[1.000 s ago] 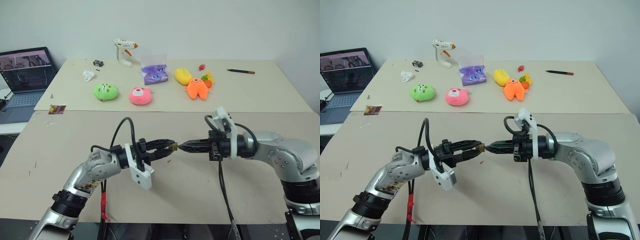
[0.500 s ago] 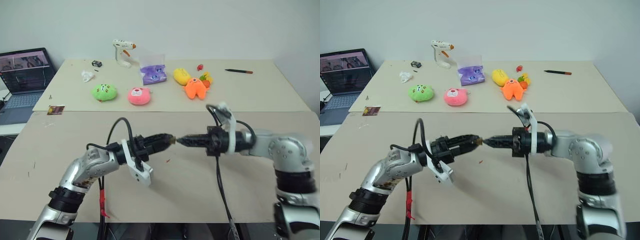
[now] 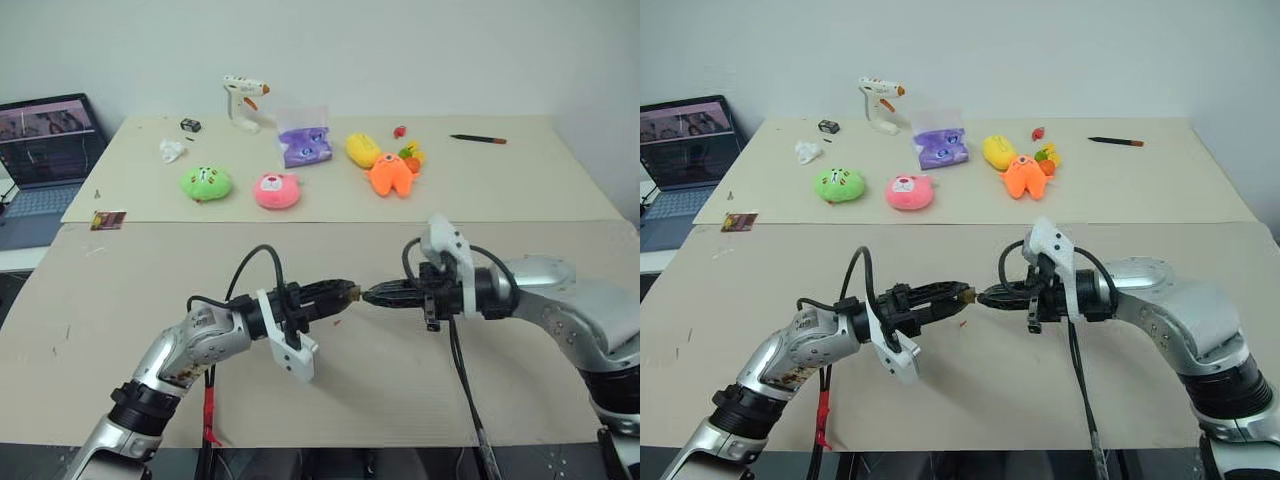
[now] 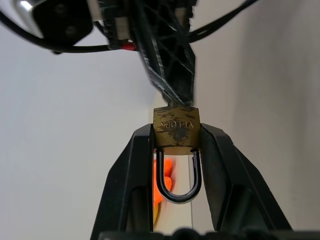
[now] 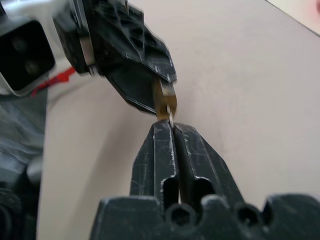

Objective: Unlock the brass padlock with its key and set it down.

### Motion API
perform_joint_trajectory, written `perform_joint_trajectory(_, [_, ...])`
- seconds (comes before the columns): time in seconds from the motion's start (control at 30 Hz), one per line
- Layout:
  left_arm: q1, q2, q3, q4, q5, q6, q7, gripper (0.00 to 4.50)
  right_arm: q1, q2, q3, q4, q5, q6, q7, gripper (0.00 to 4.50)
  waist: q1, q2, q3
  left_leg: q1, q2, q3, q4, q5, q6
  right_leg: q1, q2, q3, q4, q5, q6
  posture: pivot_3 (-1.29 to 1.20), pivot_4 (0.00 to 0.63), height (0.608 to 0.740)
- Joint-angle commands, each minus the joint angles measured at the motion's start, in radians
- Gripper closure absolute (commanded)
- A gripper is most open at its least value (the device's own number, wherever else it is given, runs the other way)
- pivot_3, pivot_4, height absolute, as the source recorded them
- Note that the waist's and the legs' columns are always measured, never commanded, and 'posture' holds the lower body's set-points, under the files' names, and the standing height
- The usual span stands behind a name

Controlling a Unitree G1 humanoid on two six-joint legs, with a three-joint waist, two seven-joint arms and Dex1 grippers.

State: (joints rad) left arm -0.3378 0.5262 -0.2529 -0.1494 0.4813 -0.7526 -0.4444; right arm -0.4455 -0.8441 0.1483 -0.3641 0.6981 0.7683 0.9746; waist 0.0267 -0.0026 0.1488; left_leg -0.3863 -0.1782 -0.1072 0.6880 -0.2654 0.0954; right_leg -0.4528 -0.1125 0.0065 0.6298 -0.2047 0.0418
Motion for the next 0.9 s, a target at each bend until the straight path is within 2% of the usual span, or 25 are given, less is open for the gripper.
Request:
perform_joint_trajectory(0.03, [-0.013,-0.005,0.01,-0.035,-0.034,0.011,0.011,3.68,-0.009,-0.012,-0.036,-0.004,0.015,-0.018,0.068,2.71,-0.002,0.0,0.0,0.0,0.0,0.001,0.0,0.0,0.0,0.0,0.0,0.001,0.0,0.0,0.0,0.0,0.15,0.74])
perform_joint_trajectory(0.07, [-0.013,-0.004,0.009,-0.034,-0.036,0.012,0.011,3.68,-0.009,-0.018,-0.047,0.003,0.021,-0.003,0.076,2.34,-0.003,0.0,0.0,0.0,0.0,0.002,0.0,0.0,0.0,0.0,0.0,0.002,0.0,0.0,0.0,0.0,0.15,0.74])
perform_joint_trajectory(0.27, [-0.009,-0.006,0.007,-0.037,-0.037,0.019,0.014,3.68,-0.02,-0.012,-0.11,0.048,0.054,0.044,0.077,2.34,-0.001,0.0,0.0,0.001,0.002,0.002,0.0,0.0,0.0,0.0,0.001,0.002,0.001,0.002,-0.001,0.0,0.15,0.74])
perform_joint_trajectory(0.5, [-0.004,-0.009,0.004,-0.043,-0.036,0.021,0.014,3.68,-0.103,0.059,-0.191,0.092,0.153,0.151,0.007,2.34,0.0,0.0,0.0,0.001,0.002,0.002,0.0,0.0,0.0,-0.001,0.001,0.004,0.001,0.003,-0.002,0.0,0.15,0.74])
perform_joint_trajectory(0.9, [-0.004,-0.005,0.004,-0.053,-0.036,0.037,0.009,3.68,-0.091,0.086,-0.199,0.021,0.238,0.251,-0.012,2.34,0.011,0.0,0.0,-0.001,0.002,0.002,0.0,0.001,0.003,-0.002,0.001,0.004,0.001,0.003,-0.002,0.0,0.15,0.74])
